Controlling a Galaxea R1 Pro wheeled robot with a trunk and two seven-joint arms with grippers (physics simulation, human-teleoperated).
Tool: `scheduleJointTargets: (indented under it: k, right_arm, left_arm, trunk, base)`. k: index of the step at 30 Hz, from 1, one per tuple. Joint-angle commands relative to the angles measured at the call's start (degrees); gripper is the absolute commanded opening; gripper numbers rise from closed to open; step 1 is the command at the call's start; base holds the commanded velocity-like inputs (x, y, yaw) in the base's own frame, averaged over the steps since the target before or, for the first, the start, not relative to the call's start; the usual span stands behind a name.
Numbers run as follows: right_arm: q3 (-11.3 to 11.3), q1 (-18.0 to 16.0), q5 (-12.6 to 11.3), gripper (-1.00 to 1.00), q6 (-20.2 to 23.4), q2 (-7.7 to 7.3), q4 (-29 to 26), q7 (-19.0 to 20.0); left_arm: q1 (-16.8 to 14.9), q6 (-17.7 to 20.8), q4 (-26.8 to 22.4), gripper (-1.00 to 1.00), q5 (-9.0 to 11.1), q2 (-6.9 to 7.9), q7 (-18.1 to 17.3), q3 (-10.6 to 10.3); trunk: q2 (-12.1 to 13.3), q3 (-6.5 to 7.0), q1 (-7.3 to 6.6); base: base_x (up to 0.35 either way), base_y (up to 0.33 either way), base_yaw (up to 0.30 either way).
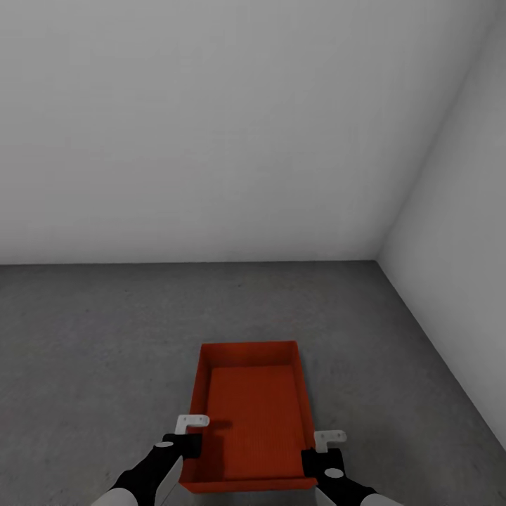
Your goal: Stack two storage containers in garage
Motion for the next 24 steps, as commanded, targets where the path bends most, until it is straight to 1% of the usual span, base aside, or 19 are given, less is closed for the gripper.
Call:
scheduleJointTargets:
  k: [1, 24]
  right_arm:
    - [-0.2, -0.1, -0.2, -1.00, -1.4, -2.07, 0.0, -0.8]
    - [-0.6, -0.1, -0.3, -1.00, -1.4, -2.16, 0.1, -1.4]
  left_arm:
    - [0.0, 0.4, 0.1, -1.00, -0.3, 1.11, 0.7, 0.2]
    - [0.0, 0.4, 0.1, -1.00, -0.5, 1.09, 0.9, 0.2]
  trunk:
    - [0.0, -0.04, -0.01]
    - [0.0, -0.05, -0.01]
  base:
    - [0.000, 0.000, 0.000]
    - [0.000, 0.000, 0.000]
